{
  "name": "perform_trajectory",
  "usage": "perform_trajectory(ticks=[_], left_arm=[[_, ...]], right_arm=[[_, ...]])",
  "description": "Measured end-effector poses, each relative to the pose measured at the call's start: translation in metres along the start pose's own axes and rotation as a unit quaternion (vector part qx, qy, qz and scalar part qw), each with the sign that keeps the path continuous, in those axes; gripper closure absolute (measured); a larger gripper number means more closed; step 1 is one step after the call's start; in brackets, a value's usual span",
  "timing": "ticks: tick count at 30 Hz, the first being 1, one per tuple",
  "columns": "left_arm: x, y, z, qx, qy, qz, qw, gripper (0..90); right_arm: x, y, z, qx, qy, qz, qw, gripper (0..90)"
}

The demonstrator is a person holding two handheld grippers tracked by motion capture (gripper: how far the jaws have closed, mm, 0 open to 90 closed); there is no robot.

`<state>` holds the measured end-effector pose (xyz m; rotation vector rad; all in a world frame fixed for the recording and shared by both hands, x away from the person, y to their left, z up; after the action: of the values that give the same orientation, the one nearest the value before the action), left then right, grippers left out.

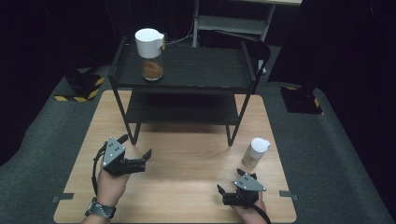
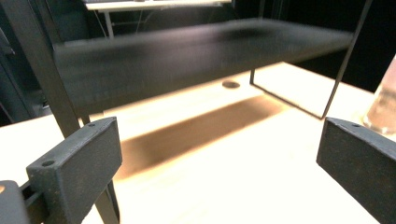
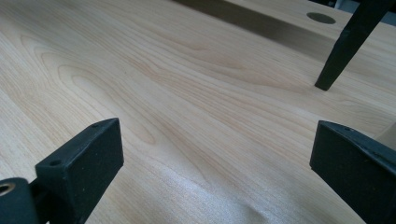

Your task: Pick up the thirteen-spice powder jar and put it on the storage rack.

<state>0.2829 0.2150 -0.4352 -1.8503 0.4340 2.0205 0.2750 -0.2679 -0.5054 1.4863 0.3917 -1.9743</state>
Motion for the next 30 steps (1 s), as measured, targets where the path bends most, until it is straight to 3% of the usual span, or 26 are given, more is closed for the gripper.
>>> perform_trajectory(ticks=[7,11,15,24,30], left_arm=[[0.035,0.003,0.005,0.013,-0.027,0.023,0.9993,0.3],[0.051,0.005,0.008,0.02,-0.042,0.022,0.9987,0.6],[0.068,0.012,0.011,0.02,-0.07,0.001,0.9973,0.7],[0.077,0.016,0.013,0.007,-0.09,-0.003,0.9959,0.6],[0.082,0.018,0.014,0.0,-0.102,-0.023,0.9946,0.8]], right_arm=[[0.0,-0.001,0.0,0.001,-0.002,0.001,1.0,2.2],[0.0,0.0,-0.001,0.003,-0.003,-0.001,1.0,2.2],[0.0,-0.001,0.0,0.006,-0.001,0.001,1.0,2.2],[0.0,-0.002,0.0,0.007,-0.001,0.001,1.0,2.2],[0.0,-0.001,0.0,0.006,-0.001,0.001,1.0,2.1]])
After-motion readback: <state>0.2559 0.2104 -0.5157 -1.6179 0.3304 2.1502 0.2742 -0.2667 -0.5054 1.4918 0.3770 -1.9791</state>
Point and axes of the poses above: each handheld gripper's, and its own axes: z roughly backward along the jaws, x roughly out of its underside, y roughly to its right, the point moved 8 cm from there along -z, roughly forward along the jaws, and after that the axes turned 9 degrees about y, right-handed, at the moved point
